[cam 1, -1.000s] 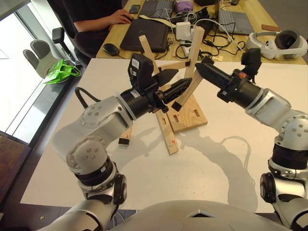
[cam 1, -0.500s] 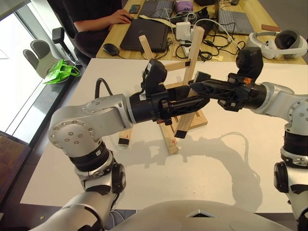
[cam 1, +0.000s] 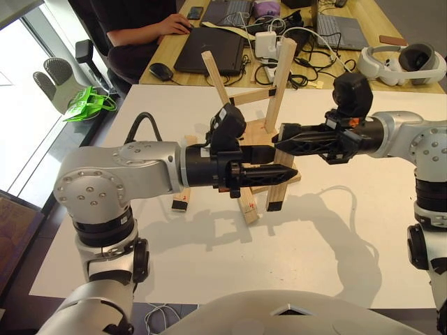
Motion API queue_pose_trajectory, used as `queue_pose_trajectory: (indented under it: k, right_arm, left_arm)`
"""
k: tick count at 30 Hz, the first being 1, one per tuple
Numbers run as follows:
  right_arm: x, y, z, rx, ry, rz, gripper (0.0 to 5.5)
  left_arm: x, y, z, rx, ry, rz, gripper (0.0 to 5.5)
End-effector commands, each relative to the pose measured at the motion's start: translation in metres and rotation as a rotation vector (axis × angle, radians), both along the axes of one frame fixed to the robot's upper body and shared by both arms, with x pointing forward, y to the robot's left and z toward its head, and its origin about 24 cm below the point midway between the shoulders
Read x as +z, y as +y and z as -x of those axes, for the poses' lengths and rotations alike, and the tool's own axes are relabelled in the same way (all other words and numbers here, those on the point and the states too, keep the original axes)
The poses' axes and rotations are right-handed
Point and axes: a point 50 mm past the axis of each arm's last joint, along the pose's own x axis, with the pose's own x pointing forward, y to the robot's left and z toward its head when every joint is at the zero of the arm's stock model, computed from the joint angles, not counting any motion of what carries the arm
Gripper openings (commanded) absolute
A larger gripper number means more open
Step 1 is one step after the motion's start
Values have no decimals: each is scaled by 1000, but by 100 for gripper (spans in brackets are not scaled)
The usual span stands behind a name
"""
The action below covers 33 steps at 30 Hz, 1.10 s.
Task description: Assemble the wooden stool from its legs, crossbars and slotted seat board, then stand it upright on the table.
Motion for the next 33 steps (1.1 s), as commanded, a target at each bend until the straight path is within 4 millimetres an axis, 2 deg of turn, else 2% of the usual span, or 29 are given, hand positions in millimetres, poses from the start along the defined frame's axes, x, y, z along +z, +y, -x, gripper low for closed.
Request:
queue_pose_trajectory:
  k: [1, 5, 16, 24, 25, 29, 33]
  right_arm:
    - [6, 3, 3, 40, -28, 9, 40]
    - [5, 2, 5, 43, -36, 16, 40]
    - [-1, 4, 9, 60, -71, 55, 40]
    - [-3, 10, 7, 0, -102, 33, 40]
    - [-1, 11, 4, -42, -108, 1, 76]
    - [5, 11, -2, -116, -96, -94, 134]
    - [8, 2, -4, -182, -72, -141, 187]
  left_arm:
    - [0, 1, -3, 14, 0, -14, 251]
    - [2, 1, -1, -10, -3, 3, 211]
    - [-1, -1, 2, -30, -10, -14, 46]
    - [-4, -2, -1, -1, -24, -9, 41]
    - [-5, -2, -1, 3, -23, -7, 41]
    - [-8, -2, 0, 9, -23, 4, 41]
    - [-13, -1, 1, 34, -28, 2, 41]
